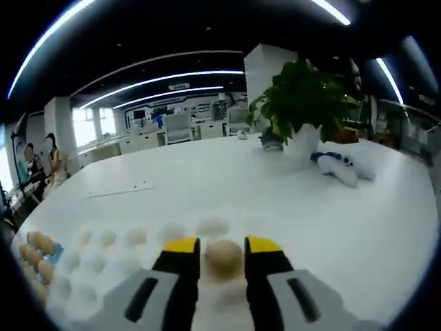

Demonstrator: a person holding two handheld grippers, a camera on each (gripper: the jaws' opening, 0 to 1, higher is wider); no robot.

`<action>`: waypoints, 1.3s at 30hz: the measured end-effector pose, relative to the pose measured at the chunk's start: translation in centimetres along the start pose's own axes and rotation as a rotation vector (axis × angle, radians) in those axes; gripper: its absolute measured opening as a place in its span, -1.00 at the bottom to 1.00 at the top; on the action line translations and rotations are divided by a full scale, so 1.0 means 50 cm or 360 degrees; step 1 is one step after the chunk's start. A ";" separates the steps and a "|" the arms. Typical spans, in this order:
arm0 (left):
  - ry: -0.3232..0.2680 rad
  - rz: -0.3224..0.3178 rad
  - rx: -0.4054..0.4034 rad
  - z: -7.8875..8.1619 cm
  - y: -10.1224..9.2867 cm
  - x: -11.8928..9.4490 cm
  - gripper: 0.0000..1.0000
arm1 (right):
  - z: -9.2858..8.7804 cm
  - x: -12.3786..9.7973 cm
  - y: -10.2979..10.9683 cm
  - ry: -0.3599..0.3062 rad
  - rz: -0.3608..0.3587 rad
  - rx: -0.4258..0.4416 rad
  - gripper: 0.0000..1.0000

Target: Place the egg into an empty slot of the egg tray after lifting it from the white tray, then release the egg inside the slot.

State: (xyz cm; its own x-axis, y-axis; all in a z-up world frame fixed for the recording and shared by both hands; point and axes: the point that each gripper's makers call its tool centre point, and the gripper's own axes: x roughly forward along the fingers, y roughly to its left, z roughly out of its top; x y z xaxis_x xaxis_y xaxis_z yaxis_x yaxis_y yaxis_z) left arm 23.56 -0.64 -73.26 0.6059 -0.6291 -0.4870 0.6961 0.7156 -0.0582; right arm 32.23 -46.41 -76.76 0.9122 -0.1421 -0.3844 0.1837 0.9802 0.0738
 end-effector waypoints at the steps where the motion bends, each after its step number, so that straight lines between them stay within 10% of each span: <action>1: 0.0002 0.0005 0.0001 -0.001 0.002 -0.001 0.53 | -0.003 0.003 0.004 0.0007 0.0019 0.0017 -0.47; 8: 0.0013 0.0008 -0.0007 -0.008 0.004 -0.002 0.53 | -0.013 0.021 0.028 0.0037 0.0066 -0.0233 -0.46; 39: 0.0004 0.0015 -0.0013 -0.007 0.005 -0.004 0.53 | 0.051 -0.021 0.064 -0.0071 0.0168 -0.0166 -0.49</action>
State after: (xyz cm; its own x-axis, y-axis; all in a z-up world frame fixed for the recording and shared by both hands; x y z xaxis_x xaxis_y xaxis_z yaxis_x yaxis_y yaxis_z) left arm 23.47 -0.22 -73.47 0.6114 -0.6215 -0.4898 0.6873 0.7239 -0.0605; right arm 32.79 -43.46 -73.75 0.9402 -0.0413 -0.3382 0.0491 0.9987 0.0148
